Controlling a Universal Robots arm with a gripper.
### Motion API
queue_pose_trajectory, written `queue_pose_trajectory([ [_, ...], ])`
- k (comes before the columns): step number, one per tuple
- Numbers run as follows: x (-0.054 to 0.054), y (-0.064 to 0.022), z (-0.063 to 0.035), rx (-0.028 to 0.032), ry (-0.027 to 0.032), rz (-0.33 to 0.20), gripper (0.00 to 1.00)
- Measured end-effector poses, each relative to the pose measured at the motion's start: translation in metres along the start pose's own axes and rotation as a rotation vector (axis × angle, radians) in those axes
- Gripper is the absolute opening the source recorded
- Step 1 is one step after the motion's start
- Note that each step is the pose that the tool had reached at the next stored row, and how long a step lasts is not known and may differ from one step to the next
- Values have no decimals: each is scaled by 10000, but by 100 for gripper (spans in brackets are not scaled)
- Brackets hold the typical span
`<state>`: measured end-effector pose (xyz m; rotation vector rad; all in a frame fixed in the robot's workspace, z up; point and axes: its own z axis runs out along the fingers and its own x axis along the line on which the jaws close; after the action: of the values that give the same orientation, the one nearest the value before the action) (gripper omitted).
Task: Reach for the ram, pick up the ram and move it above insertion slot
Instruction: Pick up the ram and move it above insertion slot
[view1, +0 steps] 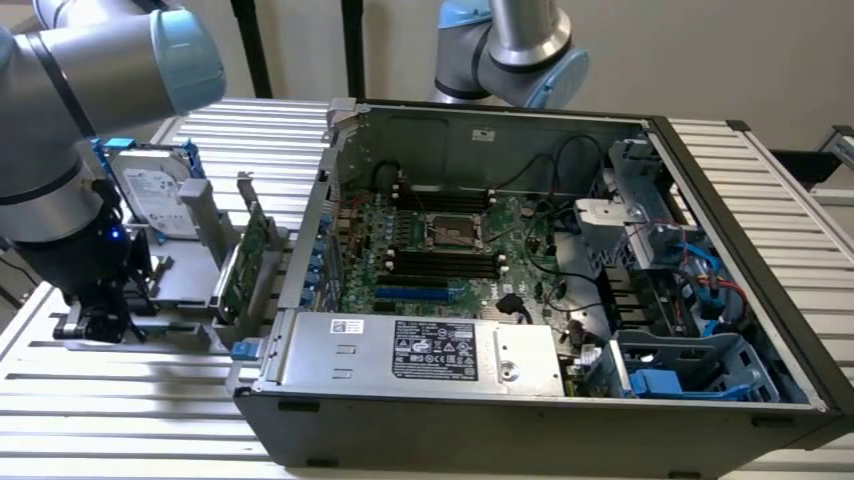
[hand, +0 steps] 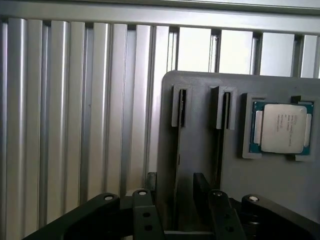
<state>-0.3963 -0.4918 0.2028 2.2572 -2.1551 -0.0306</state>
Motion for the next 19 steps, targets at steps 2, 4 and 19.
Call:
queue_pose_trajectory([
  [2,0,0,18,-1,0,1,42],
  [4,0,-1,34,0,-1,1,42],
  [19,-5,1,55,-1,-1,1,13],
])
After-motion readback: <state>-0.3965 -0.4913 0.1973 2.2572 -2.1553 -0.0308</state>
